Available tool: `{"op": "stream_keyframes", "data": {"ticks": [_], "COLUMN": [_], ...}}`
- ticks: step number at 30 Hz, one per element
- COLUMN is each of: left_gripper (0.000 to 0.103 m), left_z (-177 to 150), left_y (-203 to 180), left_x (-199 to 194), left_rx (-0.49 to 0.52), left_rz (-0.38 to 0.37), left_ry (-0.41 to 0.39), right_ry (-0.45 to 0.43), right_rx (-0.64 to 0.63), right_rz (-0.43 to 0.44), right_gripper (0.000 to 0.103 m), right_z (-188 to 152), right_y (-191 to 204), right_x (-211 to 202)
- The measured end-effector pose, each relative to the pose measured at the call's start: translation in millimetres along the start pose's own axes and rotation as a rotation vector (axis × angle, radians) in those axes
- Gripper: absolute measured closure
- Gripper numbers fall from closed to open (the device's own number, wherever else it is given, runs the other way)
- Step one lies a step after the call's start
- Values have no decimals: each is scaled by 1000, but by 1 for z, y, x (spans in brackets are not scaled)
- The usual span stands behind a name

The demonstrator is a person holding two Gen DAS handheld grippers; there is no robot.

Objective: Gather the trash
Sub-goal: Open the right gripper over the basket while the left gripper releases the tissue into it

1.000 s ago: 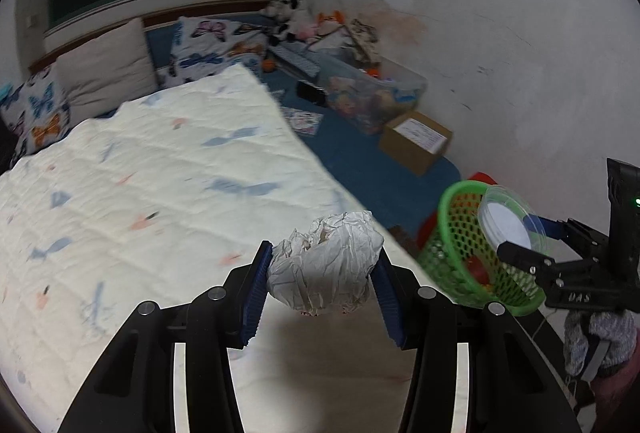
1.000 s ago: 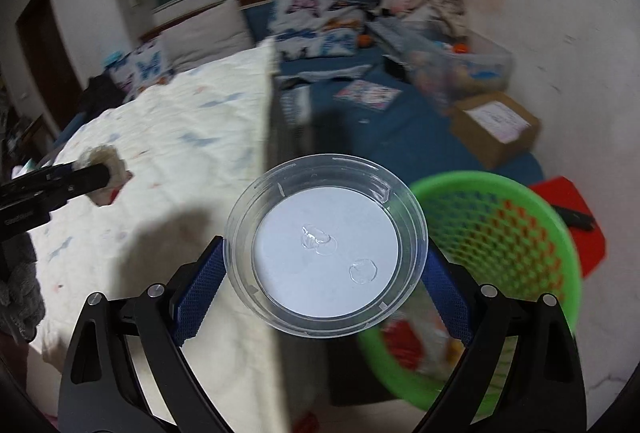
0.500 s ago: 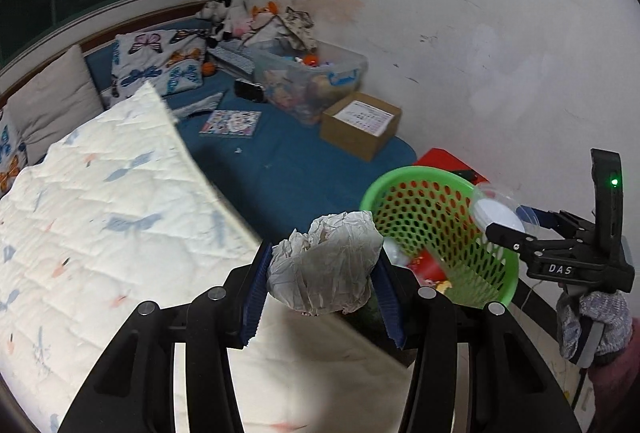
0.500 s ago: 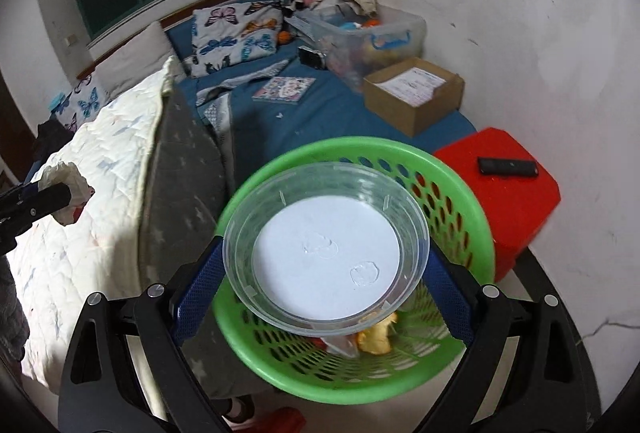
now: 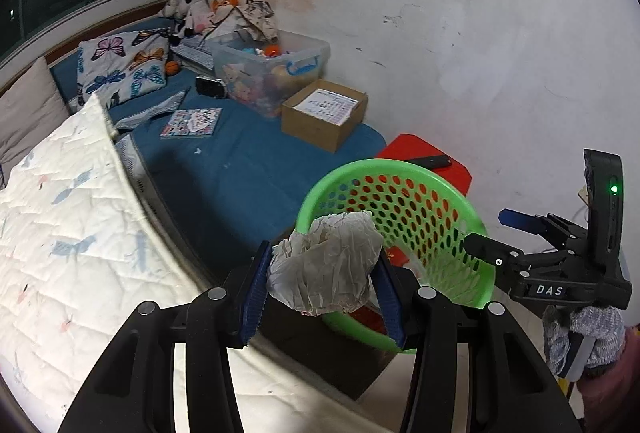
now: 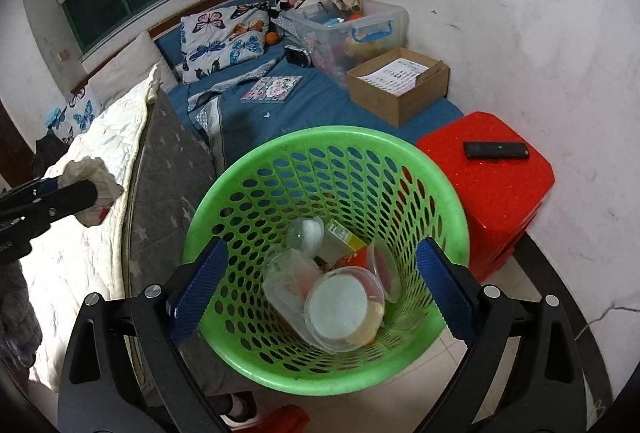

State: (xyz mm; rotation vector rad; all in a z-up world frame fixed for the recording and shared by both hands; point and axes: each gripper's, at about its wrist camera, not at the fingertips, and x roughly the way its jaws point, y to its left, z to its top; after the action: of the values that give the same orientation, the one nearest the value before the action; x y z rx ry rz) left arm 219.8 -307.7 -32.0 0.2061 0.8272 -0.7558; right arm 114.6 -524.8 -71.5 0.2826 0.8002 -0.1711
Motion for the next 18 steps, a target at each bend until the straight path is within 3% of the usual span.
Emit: {"op": "stream_keyframes", "data": {"ticks": [12,18], "left_gripper": [54,48], "left_z": [12,10], "left_y": [-37,-44], "left_x": [36,46], "left_rx": [15,10], "left_rz": [-74,-95], "left_ry": [58,72], "right_ry": [-31,-33], "right_rx": [47,61], "right_rz": [-10,-2], "right_gripper": [9,9], "right_z": [-12,-16], "right_y": [-19,-21], "right_x": [-26,-29]}}
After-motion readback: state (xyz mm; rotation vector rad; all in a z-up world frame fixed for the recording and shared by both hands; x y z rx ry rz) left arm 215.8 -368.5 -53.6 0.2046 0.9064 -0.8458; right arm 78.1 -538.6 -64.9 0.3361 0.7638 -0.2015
